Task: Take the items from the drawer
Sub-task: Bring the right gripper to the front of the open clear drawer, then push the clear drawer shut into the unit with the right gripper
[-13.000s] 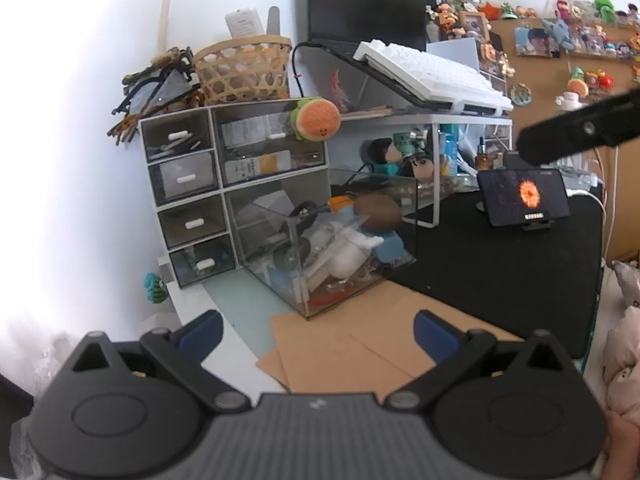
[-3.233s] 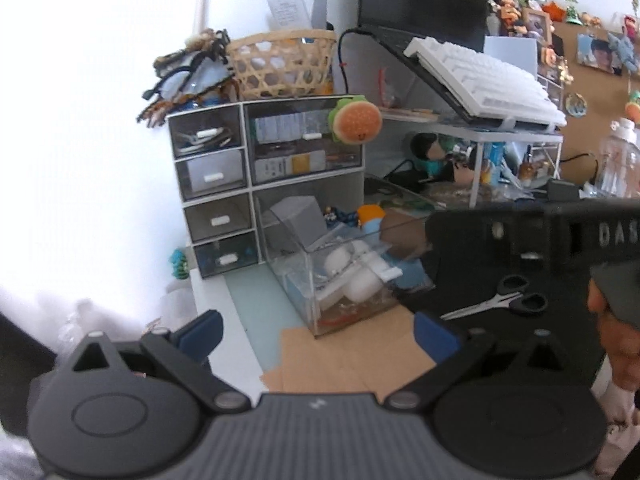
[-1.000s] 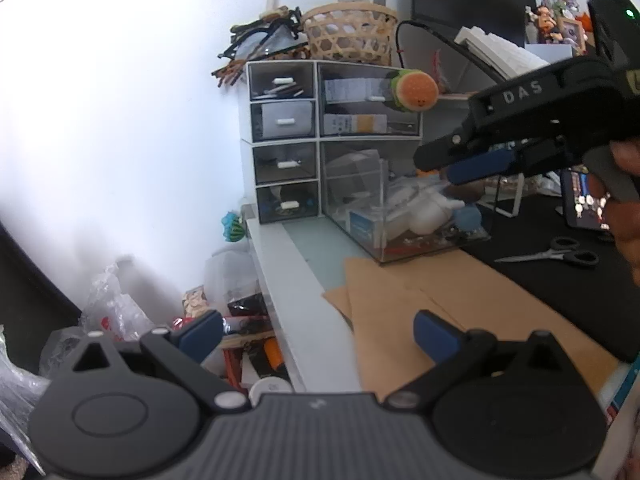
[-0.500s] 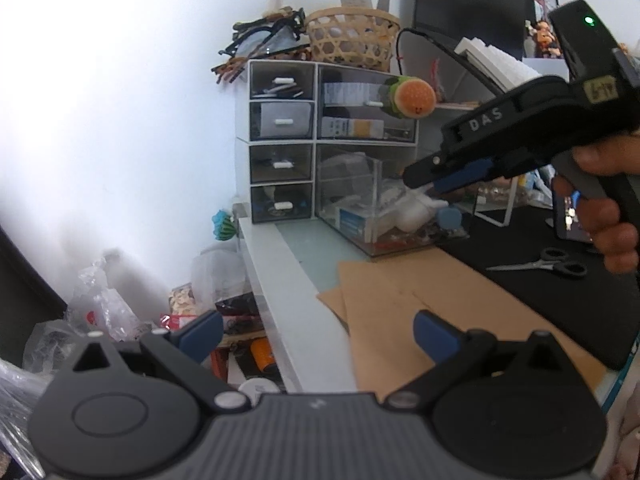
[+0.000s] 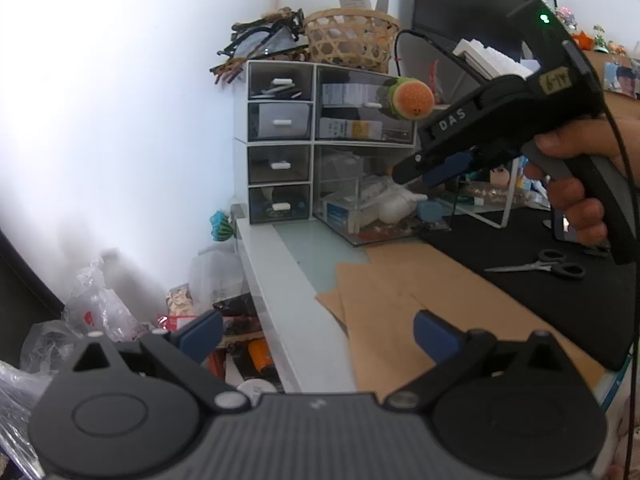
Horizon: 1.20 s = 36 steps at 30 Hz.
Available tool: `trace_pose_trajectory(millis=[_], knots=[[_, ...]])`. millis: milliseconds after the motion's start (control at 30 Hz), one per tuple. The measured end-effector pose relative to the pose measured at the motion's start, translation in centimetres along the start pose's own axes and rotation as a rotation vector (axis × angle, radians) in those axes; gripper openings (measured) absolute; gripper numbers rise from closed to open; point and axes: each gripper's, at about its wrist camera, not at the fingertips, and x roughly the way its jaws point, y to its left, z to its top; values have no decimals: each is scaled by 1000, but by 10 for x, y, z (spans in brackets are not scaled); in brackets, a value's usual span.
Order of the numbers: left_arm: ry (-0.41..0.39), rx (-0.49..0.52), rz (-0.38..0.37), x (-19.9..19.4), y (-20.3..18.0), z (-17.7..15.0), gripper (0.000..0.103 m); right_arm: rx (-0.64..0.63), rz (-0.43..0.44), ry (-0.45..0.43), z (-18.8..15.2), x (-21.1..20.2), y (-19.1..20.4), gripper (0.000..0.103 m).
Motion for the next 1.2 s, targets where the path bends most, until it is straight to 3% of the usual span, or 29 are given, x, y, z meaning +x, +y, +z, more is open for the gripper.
trace_pose_trajectory(millis=[767, 1200], knots=[[-29, 21, -10, -2, -3, -1, 103, -34, -48, 27, 28, 38, -11, 40], [-29, 8, -38, -1, 0, -1, 103, -48, -69, 38, 40, 56, -16, 34]])
